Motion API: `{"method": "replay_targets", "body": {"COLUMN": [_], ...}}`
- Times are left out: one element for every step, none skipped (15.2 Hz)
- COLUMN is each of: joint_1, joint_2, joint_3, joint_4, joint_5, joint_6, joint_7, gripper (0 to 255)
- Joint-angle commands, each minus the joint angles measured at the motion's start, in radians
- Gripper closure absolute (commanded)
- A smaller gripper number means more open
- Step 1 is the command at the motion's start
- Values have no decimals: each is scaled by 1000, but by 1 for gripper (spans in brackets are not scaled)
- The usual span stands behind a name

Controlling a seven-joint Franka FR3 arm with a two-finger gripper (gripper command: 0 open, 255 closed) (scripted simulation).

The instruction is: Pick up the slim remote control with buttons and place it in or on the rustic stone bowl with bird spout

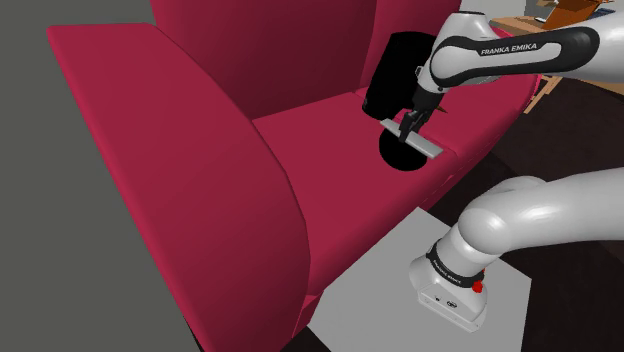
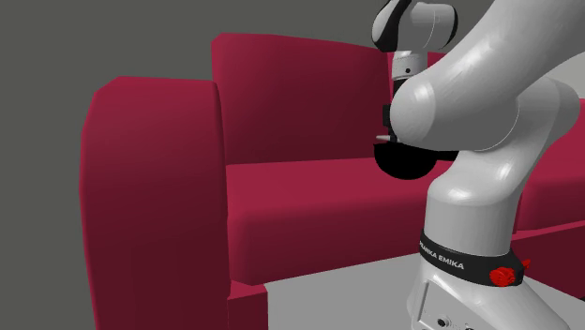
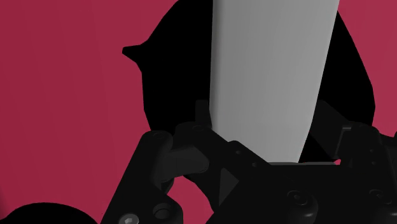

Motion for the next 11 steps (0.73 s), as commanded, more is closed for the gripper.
{"method": "replay_targets", "body": {"joint_1": [0, 0, 0, 0, 0, 0, 0, 0, 0, 1, 3], "joint_2": [0, 0, 0, 0, 0, 0, 0, 0, 0, -12, -22], "joint_3": [0, 0, 0, 0, 0, 0, 0, 0, 0, 6, 12], "joint_4": [0, 0, 0, 0, 0, 0, 0, 0, 0, 26, 53], "joint_5": [0, 0, 0, 0, 0, 0, 0, 0, 0, 4, 9], "joint_6": [0, 0, 0, 0, 0, 1, 1, 0, 0, -38, -75], "joint_7": [0, 0, 0, 0, 0, 0, 0, 0, 0, 0, -1], "gripper": [255, 255, 255, 0, 0, 0, 0, 0, 0, 0, 0]}}
